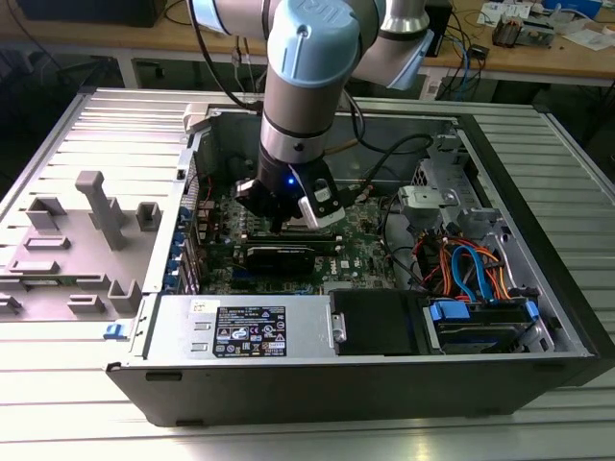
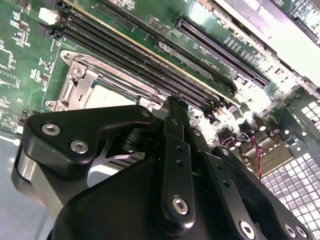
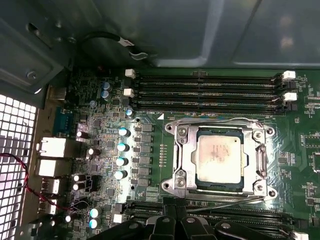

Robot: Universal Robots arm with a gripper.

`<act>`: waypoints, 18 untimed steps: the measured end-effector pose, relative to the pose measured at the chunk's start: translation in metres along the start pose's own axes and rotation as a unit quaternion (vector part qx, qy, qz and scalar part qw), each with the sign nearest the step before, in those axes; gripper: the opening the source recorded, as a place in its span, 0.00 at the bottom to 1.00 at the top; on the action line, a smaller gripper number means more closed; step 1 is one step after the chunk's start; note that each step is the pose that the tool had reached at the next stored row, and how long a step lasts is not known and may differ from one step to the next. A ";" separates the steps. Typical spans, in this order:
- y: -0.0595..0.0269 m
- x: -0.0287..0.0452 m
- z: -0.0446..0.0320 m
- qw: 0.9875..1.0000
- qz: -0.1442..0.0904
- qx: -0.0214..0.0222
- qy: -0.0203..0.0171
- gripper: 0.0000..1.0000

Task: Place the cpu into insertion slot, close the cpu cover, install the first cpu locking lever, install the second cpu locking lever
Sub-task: 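Install the second cpu locking lever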

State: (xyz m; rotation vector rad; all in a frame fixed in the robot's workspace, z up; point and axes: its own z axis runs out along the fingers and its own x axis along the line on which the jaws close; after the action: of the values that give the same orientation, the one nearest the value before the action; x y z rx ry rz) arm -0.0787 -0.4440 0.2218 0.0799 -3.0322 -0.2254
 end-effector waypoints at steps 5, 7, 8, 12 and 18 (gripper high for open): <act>-0.0004 0.0001 0.0028 1.000 -0.001 -0.001 -0.003 0.11; -0.0005 0.0021 0.0048 1.000 -0.001 -0.004 -0.005 0.11; -0.0007 0.0027 0.0057 1.000 -0.001 -0.004 -0.006 0.11; -0.0009 0.0053 0.0093 1.000 -0.002 -0.005 -0.012 0.11; -0.0005 0.0091 0.0109 1.000 -0.003 -0.009 -0.014 0.11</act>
State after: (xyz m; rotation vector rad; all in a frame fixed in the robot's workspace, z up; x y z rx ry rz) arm -0.0888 -0.4434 0.2118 0.0861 -3.0580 -0.2551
